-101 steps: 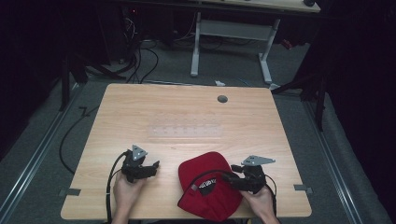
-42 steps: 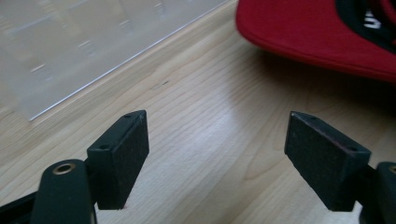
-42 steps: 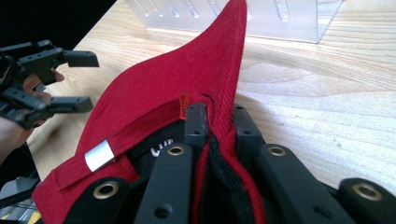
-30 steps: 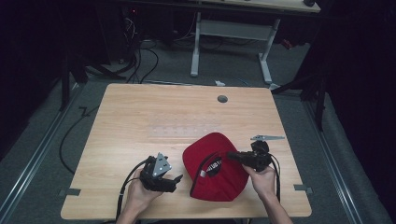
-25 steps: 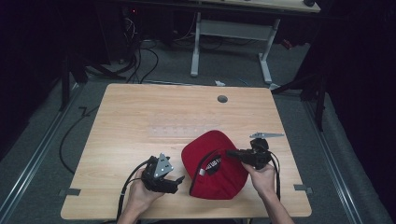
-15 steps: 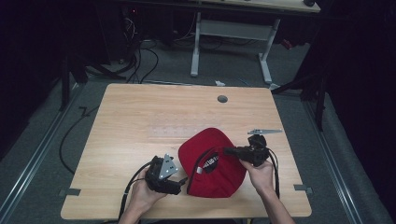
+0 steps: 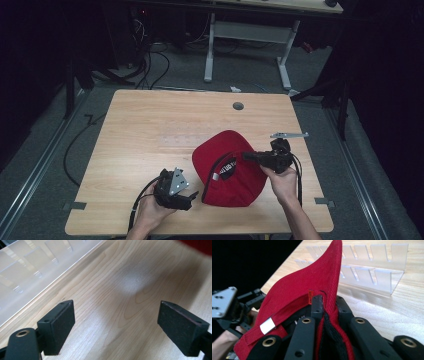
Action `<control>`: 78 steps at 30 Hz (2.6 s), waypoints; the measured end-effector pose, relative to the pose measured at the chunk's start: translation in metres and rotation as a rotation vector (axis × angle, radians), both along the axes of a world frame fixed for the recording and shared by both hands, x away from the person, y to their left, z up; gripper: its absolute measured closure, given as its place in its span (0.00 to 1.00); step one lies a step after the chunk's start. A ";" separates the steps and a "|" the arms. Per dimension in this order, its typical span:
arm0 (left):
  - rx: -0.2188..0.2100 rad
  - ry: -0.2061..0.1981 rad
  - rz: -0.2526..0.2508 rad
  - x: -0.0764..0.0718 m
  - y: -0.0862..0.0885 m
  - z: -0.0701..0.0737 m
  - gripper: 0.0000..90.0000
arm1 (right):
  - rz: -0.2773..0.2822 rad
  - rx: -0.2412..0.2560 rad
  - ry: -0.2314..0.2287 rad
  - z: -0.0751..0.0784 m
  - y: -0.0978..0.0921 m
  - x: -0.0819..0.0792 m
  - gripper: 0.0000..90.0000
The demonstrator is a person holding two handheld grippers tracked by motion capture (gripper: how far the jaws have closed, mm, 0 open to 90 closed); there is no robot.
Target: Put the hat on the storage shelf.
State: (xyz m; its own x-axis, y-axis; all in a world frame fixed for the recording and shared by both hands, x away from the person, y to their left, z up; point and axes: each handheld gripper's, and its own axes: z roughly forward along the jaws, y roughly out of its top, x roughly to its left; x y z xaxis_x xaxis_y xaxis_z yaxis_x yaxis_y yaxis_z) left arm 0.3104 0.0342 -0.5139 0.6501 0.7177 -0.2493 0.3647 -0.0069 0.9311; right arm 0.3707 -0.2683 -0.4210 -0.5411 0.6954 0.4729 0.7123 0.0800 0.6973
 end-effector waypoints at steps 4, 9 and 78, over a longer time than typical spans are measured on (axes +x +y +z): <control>0.004 -0.012 0.018 0.002 0.003 0.001 0.17 | 0.000 0.015 -0.004 0.006 -0.004 0.000 0.90; 0.029 -0.034 0.065 0.009 0.007 -0.001 0.17 | 0.010 0.028 -0.008 0.014 -0.005 -0.001 0.90; 0.078 -0.197 -0.185 -0.026 -0.016 0.029 0.90 | 0.093 -0.093 0.167 -0.005 0.037 0.018 0.86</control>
